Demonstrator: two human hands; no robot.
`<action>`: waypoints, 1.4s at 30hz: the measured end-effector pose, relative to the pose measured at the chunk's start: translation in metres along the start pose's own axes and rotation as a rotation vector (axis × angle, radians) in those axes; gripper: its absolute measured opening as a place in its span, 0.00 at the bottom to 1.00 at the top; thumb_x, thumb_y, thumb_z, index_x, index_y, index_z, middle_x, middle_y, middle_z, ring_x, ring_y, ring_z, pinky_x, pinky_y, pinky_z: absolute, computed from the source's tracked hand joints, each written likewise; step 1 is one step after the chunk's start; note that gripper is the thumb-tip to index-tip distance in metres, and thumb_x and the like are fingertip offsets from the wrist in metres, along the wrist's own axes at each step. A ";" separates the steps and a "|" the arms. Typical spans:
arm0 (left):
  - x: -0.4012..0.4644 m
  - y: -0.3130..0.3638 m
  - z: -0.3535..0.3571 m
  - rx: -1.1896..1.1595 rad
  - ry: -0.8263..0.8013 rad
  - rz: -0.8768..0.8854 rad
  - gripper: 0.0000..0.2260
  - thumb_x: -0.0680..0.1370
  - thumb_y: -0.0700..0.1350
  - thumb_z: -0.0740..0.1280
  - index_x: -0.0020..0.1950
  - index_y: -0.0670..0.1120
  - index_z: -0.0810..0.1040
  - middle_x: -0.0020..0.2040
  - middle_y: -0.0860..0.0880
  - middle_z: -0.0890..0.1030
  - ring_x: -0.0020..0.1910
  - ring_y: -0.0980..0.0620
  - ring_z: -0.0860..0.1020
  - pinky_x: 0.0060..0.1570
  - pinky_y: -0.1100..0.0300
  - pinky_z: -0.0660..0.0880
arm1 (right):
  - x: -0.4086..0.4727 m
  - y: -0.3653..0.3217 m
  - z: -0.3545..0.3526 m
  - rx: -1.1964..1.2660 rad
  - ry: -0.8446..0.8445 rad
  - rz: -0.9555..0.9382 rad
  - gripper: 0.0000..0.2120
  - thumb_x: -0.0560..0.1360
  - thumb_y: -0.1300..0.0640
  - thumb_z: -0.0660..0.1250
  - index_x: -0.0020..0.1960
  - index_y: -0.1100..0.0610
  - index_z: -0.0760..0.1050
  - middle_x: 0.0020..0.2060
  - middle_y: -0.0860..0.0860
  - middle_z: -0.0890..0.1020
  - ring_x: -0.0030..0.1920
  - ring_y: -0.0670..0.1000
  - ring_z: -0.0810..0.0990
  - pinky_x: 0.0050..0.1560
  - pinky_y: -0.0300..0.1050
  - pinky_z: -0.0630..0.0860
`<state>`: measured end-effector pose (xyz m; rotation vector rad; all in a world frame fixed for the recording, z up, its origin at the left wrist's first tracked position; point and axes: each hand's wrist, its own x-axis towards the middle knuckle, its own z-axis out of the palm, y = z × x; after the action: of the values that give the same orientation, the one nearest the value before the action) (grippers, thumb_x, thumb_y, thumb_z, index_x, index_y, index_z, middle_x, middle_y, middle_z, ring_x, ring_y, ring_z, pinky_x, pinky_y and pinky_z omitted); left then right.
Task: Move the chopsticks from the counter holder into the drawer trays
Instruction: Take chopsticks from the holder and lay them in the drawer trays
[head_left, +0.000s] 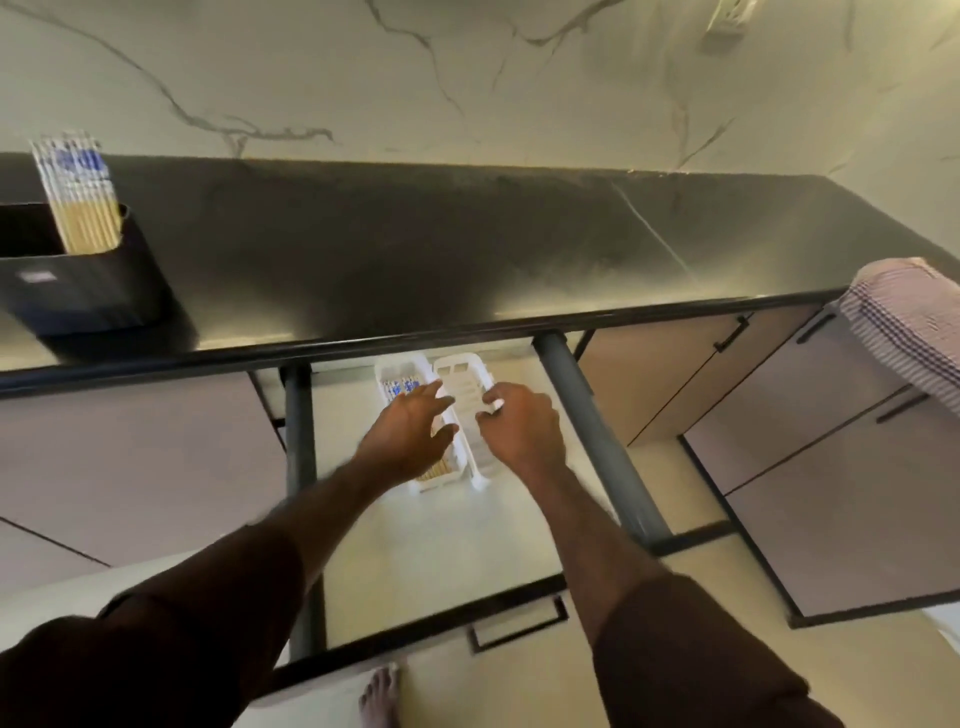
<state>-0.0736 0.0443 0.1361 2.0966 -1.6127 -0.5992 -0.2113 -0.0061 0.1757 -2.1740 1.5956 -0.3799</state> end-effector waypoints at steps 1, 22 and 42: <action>-0.012 0.008 -0.007 -0.026 0.007 -0.002 0.21 0.79 0.51 0.65 0.71 0.50 0.70 0.76 0.50 0.66 0.71 0.44 0.70 0.65 0.45 0.72 | -0.011 -0.004 -0.011 0.023 0.027 -0.012 0.15 0.76 0.52 0.70 0.61 0.54 0.78 0.56 0.52 0.83 0.55 0.54 0.81 0.56 0.46 0.77; -0.146 -0.087 -0.243 0.112 0.418 0.083 0.22 0.79 0.50 0.65 0.72 0.48 0.69 0.77 0.44 0.63 0.76 0.47 0.61 0.74 0.48 0.53 | -0.081 -0.259 -0.035 0.260 0.189 -0.383 0.09 0.73 0.50 0.71 0.52 0.50 0.82 0.41 0.44 0.86 0.43 0.45 0.83 0.39 0.33 0.69; -0.101 -0.261 -0.352 0.062 0.448 -0.033 0.21 0.79 0.48 0.67 0.71 0.48 0.71 0.76 0.45 0.65 0.73 0.44 0.66 0.72 0.47 0.60 | -0.004 -0.435 0.083 0.207 0.076 -0.491 0.13 0.75 0.57 0.71 0.59 0.54 0.79 0.52 0.51 0.85 0.45 0.46 0.85 0.35 0.28 0.76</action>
<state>0.3096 0.2286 0.2820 2.1129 -1.3555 -0.0744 0.1900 0.1234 0.3120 -2.3874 0.9838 -0.7435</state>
